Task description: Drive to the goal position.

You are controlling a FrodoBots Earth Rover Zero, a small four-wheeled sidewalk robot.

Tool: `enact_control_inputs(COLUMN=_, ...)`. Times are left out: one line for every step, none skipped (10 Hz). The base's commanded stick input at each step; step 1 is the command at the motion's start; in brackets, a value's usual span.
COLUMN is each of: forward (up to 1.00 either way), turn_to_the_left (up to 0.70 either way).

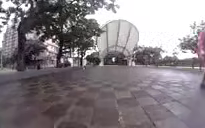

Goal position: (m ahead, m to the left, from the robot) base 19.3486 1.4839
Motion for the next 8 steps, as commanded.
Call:
enact_control_inputs(forward=1.00, turn_to_the_left=-0.01)
enact_control_inputs(forward=1.00, turn_to_the_left=-0.01)
enact_control_inputs(forward=1.00, turn_to_the_left=-0.01)
enact_control_inputs(forward=1.00, turn_to_the_left=-0.01)
enact_control_inputs(forward=1.00, turn_to_the_left=-0.01)
enact_control_inputs(forward=1.00, turn_to_the_left=-0.01)
enact_control_inputs(forward=1.00, turn_to_the_left=-0.01)
enact_control_inputs(forward=1.00, turn_to_the_left=-0.01)
